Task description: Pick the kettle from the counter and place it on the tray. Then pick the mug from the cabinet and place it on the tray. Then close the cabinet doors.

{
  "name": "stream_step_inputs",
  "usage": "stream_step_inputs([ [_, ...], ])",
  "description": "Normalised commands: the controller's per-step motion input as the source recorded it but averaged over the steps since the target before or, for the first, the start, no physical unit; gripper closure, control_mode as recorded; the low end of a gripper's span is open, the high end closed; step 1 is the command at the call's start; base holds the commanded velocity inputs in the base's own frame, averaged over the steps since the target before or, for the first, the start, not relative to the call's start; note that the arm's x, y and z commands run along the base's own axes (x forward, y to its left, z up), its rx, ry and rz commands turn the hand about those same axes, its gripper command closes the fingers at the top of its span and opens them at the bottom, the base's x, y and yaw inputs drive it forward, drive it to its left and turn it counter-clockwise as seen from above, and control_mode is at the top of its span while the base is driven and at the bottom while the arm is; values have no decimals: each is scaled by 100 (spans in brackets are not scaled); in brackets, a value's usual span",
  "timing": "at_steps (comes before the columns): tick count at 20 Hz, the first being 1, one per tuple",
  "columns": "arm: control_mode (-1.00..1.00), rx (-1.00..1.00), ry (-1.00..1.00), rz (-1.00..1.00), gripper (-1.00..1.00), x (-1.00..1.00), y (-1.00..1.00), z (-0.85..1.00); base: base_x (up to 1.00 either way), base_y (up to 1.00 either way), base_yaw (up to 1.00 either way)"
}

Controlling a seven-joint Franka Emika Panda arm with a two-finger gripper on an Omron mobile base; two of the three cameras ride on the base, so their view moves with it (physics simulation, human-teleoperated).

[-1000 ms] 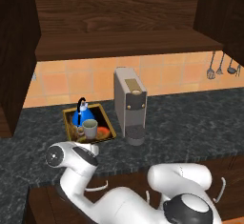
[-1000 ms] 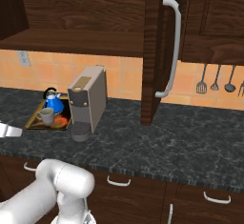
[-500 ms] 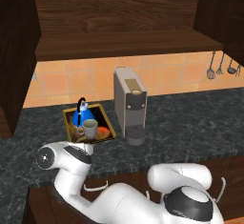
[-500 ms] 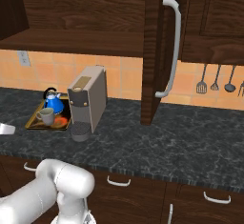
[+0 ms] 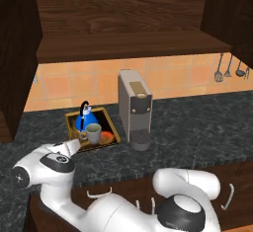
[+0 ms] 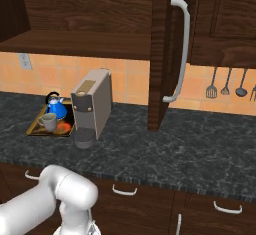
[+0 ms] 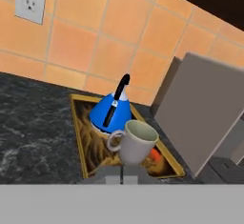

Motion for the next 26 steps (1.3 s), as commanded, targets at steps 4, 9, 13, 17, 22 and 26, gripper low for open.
stream_step_inputs([
  [4, -100, -20, -29, 3, 100, -11, 34, 71, 0, 0, 0],
  [9, -100, -14, -10, 0, 100, -9, 13, 23, 0, 0, 0],
  [13, -100, -11, -4, 0, 100, -10, 4, 5, 0, 0, 0],
  [17, -100, -30, -4, 0, 100, -9, 23, 48, 0, 0, 0],
  [22, -100, -36, -18, 0, 100, -2, 30, 37, 0, 0, 0],
  [26, -100, -37, -28, 0, 100, 0, 27, 22, 0, 0, 0],
])
